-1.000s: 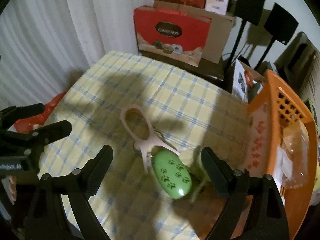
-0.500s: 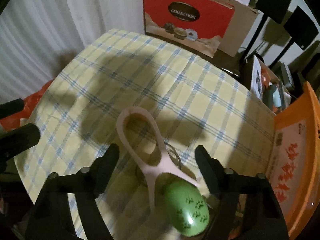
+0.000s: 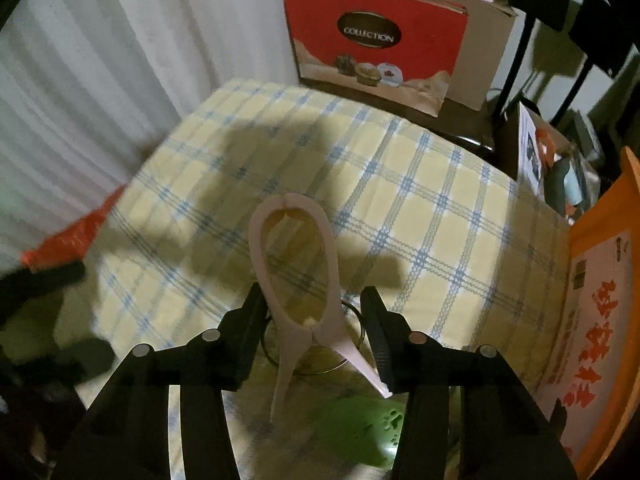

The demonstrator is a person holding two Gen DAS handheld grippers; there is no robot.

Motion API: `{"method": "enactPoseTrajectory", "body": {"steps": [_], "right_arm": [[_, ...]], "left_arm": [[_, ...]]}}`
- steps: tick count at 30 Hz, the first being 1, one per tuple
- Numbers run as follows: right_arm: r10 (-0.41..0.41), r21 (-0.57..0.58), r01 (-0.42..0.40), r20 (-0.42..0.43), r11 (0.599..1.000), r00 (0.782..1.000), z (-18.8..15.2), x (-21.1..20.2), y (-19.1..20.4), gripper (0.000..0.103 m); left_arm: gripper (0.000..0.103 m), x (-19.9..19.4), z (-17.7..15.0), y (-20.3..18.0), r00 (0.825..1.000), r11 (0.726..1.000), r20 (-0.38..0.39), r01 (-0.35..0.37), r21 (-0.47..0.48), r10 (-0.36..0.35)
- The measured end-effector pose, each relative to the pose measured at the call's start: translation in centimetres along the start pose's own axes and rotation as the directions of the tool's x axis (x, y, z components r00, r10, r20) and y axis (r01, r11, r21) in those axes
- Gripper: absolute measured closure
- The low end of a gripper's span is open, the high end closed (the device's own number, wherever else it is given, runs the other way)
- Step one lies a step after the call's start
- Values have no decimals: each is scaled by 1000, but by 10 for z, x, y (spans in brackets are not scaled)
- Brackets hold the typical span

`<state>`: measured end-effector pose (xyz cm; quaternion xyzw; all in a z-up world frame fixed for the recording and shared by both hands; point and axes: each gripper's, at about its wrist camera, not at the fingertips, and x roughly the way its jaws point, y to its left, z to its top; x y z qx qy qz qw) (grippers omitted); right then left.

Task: Organize objects
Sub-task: 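Grasp the pink clip with the right tool and lift it from the table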

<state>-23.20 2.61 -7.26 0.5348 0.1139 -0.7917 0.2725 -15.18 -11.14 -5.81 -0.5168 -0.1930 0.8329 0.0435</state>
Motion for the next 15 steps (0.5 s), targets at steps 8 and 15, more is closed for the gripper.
{"method": "enactPoseTrajectory", "body": {"steps": [8, 15], "right_arm": [[56, 78, -57, 15, 995, 998, -7, -24, -7, 54], [32, 100, -40, 80, 994, 996, -10, -71, -21, 54]], "left_arm": [[4, 4, -15, -30, 998, 996, -17, 62, 62, -61], [4, 15, -27, -62, 995, 988, -52, 91, 125, -85]]}}
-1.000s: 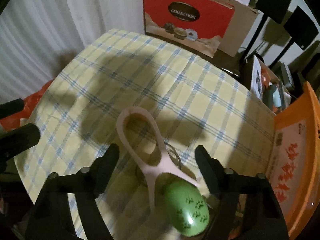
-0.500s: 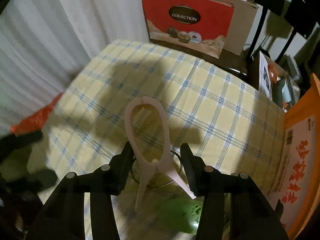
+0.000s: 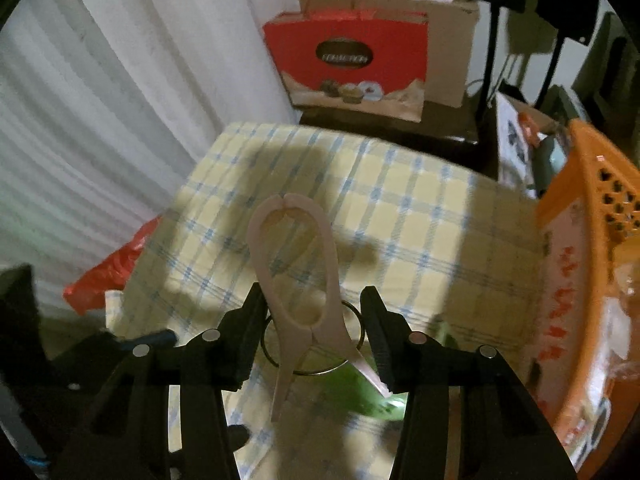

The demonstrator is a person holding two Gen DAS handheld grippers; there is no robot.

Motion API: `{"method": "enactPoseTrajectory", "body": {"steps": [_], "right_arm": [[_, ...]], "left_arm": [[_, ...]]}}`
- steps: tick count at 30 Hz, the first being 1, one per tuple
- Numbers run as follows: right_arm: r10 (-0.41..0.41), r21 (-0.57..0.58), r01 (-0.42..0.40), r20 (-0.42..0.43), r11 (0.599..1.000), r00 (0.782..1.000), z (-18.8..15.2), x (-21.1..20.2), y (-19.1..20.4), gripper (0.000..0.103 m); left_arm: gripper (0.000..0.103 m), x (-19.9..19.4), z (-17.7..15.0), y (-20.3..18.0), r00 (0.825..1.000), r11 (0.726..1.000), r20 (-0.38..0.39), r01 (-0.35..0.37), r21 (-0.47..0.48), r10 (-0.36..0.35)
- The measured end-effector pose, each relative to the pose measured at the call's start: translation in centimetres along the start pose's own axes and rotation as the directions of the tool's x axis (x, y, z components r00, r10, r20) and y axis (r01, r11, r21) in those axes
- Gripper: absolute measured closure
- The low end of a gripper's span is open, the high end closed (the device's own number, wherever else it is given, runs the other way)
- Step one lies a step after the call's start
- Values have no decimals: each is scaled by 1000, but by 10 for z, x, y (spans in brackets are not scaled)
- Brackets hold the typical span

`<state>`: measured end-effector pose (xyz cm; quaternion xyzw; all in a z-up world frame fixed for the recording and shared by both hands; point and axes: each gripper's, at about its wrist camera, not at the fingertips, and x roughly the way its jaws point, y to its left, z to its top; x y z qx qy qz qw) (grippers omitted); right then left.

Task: Organize objects
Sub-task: 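Grasp the pink clip with the right tool and lift it from the table, then grasp the green paw-print egg with the left tool and lift it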

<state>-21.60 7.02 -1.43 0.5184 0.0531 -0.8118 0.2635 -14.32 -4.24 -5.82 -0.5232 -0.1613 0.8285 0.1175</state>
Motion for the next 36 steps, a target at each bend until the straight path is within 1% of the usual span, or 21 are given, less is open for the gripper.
{"method": "enactPoseTrajectory", "body": {"steps": [2, 4, 6, 9, 11, 15, 18, 19, 23, 25, 27, 29, 31, 33, 36], "right_arm": [[-2, 2, 2, 20, 1000, 1000, 0, -15, -3, 54], [-7, -1, 7, 44, 1000, 999, -2, -37, -7, 54], [-10, -2, 10, 58, 1000, 998, -4, -51, -10, 54], [-11, 3, 10, 74, 1000, 997, -7, -73, -15, 54], [-11, 5, 11, 86, 1000, 996, -10, -86, -19, 54], [-20, 9, 19, 103, 1000, 994, -15, -105, -27, 54], [-24, 13, 23, 106, 1000, 994, -22, -114, -34, 54], [-25, 14, 24, 106, 1000, 994, -25, -117, -36, 54], [-31, 20, 29, 109, 999, 994, -36, -124, -45, 54], [-38, 25, 35, 114, 999, 993, -42, -129, -51, 54], [-45, 32, 41, 118, 999, 992, -45, -132, -56, 54], [-51, 41, 46, 119, 998, 992, -49, -134, -62, 54], [-57, 50, 52, 119, 997, 991, -52, -136, -68, 54], [-65, 52, 59, 119, 997, 991, -54, -136, -72, 54], [-70, 61, 63, 116, 996, 991, -57, -137, -78, 54]], "left_arm": [[4, 4, 1, -9, 1000, 999, -1, 2, 32, -2], [4, 8, 3, -21, 1000, 996, 1, 14, 86, -14], [4, 12, 5, -31, 1000, 989, 1, 27, 146, -27], [4, 19, 5, -49, 1000, 970, 15, 11, 241, -15], [4, 27, 5, -61, 1000, 952, 18, -10, 307, 5], [4, 45, 3, -80, 999, 904, 13, -33, 426, 30], [4, 56, -1, -93, 999, 871, 22, -53, 489, 49], [4, 60, -1, -96, 999, 859, 17, -48, 510, 46], [4, 74, 1, -99, 999, 835, -4, -27, 550, 35], [9, 80, 1, -100, 999, 823, -12, -26, 568, 40], [13, 85, 1, -101, 999, 817, -17, -27, 576, 45], [15, 90, 1, -100, 999, 816, -25, -14, 577, 34], [22, 90, 2, -99, 999, 823, -33, 8, 569, 14], [25, 90, 2, -99, 999, 828, -32, 15, 560, 4], [35, 90, 1, -98, 999, 831, -35, 31, 556, -14]]}}
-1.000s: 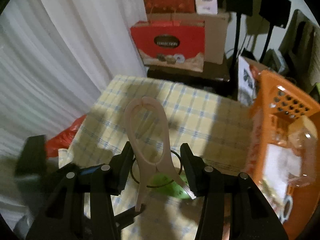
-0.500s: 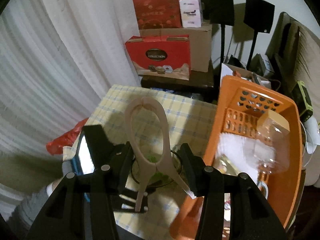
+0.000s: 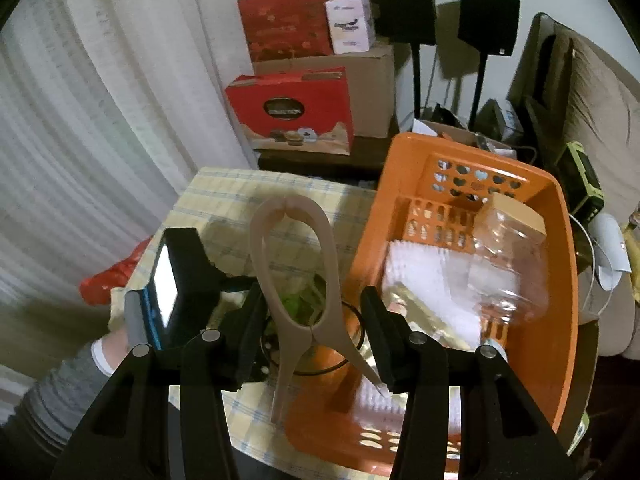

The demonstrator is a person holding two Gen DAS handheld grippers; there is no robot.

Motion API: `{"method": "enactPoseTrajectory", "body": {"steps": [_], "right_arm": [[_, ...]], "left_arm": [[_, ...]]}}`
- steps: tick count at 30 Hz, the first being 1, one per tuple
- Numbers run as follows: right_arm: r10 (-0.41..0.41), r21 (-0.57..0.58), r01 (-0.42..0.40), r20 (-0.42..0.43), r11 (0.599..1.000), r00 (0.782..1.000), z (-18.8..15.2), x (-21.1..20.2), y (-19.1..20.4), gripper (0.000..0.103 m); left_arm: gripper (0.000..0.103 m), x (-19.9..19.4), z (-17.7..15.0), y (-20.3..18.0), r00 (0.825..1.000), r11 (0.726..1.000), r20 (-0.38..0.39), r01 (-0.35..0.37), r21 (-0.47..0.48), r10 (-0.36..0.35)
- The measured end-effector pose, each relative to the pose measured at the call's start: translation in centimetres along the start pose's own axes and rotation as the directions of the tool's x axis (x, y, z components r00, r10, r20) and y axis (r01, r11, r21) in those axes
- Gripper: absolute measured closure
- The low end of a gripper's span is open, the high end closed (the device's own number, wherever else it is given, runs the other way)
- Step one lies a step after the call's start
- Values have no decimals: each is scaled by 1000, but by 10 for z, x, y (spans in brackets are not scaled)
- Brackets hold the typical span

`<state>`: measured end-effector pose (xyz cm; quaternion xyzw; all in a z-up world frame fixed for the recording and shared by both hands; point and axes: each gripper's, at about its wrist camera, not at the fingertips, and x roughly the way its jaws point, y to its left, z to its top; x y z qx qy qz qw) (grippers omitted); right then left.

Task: Organize objects
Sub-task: 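Grasp the green paw-print egg with the left tool and lift it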

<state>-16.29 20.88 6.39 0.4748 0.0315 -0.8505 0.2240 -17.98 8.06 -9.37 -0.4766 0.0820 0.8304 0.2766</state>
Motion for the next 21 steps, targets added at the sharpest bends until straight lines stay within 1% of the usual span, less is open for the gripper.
{"method": "enactPoseTrajectory", "body": {"steps": [2, 3, 9, 10, 12, 17, 21], "right_arm": [[-1, 8, 1, 0, 1000, 1000, -1, 0, -3, 54], [-1, 12, 1, 0, 1000, 1000, -2, 0, -4, 54], [-5, 25, 5, -4, 1000, 1000, -6, 2, -9, 54], [-6, 27, 6, -4, 1000, 1000, -7, 2, -10, 54], [-7, 30, 7, -4, 1000, 1000, -7, 3, -9, 54], [-15, 26, 15, -4, 1000, 1000, -10, 3, -7, 54], [-16, 25, 16, -5, 1000, 1000, -13, 1, -4, 54]], "left_arm": [[45, 0, 0, -1, 1000, 1000, 1, 18, 1, -18], [48, -1, 0, -2, 1000, 1000, -1, 30, -1, -30], [52, -5, -2, -6, 1000, 1000, 9, 22, 16, -23], [55, -8, -2, -6, 1000, 1000, 18, 17, 15, -17], [58, -11, -3, -6, 1000, 1000, 17, 8, 13, -8], [62, -15, -8, -7, 1000, 1000, 20, 0, 14, 0], [68, -23, -12, -9, 999, 1000, 32, -3, 5, 3]]}}
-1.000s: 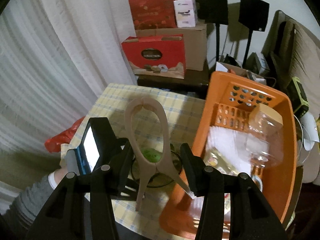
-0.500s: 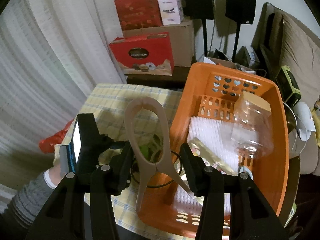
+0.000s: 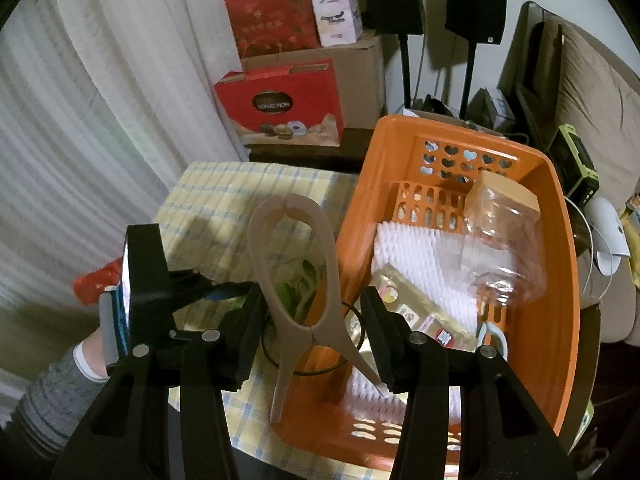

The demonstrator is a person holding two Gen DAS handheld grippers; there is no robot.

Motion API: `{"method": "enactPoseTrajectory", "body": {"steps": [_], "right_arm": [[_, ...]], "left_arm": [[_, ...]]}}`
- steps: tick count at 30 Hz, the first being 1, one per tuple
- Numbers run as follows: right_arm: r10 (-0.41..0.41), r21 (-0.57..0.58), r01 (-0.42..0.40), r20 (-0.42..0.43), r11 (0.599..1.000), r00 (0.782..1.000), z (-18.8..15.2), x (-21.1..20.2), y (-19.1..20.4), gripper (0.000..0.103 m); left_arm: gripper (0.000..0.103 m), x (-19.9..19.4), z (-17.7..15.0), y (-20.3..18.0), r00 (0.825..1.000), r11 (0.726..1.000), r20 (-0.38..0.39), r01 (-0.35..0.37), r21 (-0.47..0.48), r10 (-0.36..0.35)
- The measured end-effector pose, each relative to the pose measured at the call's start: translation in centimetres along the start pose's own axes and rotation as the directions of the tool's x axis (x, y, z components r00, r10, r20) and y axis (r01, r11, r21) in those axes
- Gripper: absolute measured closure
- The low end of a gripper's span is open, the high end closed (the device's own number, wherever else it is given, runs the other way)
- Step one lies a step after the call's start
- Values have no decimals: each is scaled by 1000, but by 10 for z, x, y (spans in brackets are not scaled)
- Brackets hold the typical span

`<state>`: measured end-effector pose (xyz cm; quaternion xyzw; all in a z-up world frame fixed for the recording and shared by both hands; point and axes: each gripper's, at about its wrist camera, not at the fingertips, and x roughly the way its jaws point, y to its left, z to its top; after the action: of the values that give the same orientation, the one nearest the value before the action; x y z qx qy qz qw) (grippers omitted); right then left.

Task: Organize objects
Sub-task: 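Grasp the green paw-print egg with the left tool and lift it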

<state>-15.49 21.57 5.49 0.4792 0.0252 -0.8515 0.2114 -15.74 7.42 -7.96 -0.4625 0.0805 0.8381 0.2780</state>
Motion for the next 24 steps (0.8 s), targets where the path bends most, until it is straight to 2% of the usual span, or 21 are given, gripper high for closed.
{"method": "enactPoseTrajectory", "body": {"steps": [5, 10, 17, 18, 23, 24], "right_arm": [[6, 3, -6, 4, 1000, 1000, -5, -2, 0, 54], [6, 2, -6, 4, 1000, 1000, -8, -3, 2, 54], [8, 6, -8, 3, 1000, 1000, -18, -6, 0, 54], [7, 7, -7, 1, 1000, 1000, -20, -5, -1, 54], [-4, 15, 4, -1, 1000, 1000, -25, -4, -7, 54], [-4, 18, 4, -1, 1000, 1000, -26, -4, -9, 54]], "left_arm": [[73, -8, -5, 0, 1000, 1000, 3, -3, -7, 3], [81, -22, -8, 6, 1000, 999, 25, 1, -46, 0], [82, -26, -9, 10, 1000, 996, 12, -12, -86, 13], [80, -26, -8, 11, 1000, 995, 10, -14, -103, 15], [50, -19, -8, 9, 1000, 992, 3, -21, -125, 22], [48, -17, -8, 7, 1000, 992, -2, -25, -124, 25]]}}
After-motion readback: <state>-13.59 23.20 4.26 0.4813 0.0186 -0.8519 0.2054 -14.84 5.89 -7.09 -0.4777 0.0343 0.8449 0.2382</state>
